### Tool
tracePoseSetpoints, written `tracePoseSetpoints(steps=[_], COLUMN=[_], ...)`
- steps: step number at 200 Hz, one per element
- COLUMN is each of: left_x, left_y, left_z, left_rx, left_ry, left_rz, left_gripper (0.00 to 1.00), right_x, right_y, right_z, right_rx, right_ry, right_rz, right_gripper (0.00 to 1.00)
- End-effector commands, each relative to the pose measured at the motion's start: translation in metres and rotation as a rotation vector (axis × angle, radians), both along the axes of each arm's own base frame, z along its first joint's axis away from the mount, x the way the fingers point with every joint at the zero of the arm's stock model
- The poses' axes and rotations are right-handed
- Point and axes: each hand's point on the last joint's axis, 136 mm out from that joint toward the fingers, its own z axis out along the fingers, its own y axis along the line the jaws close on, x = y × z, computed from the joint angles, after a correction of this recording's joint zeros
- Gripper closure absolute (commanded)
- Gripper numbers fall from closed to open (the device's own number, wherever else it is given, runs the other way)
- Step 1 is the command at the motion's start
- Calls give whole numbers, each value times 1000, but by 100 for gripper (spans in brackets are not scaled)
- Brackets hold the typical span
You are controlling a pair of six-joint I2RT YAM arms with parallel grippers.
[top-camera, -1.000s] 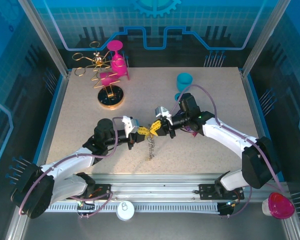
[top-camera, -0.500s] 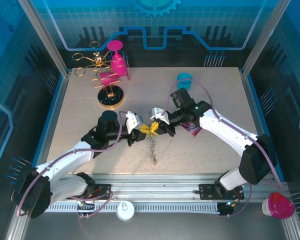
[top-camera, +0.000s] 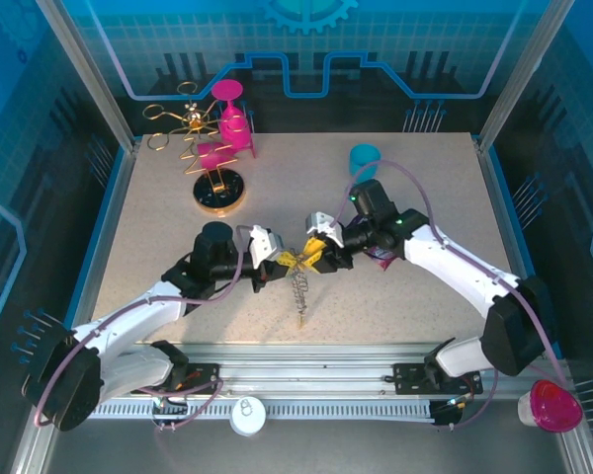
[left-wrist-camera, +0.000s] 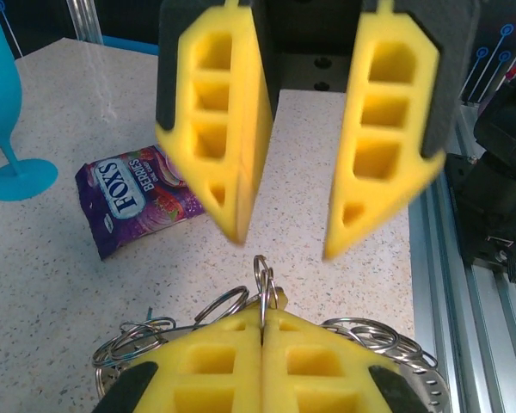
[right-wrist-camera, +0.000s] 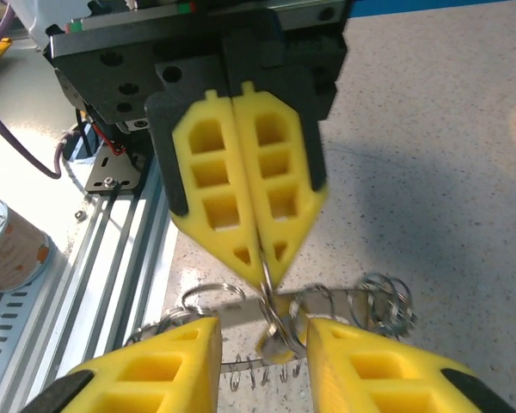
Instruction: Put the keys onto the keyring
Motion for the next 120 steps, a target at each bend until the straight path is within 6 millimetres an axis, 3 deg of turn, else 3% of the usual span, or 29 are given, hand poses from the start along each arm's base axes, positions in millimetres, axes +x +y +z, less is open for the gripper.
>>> tracePoseSetpoints(steps=[1, 68, 120], left_x=[-6, -10, -8], left_y=[-4, -7, -9], left_z=[27, 29, 33], left_rx=[-85, -109, -138], left_ry=[-113, -120, -117], left_rz=[-44, -80, -78], left_gripper=[100, 100, 100], right_x=[-3, -2, -6], right_y=[2, 11, 17], right_z=[8, 8, 10], right_rx=[62, 81, 100], right_ry=[27, 24, 29], right_rz=[2, 21, 63], right_gripper=[67, 64, 76])
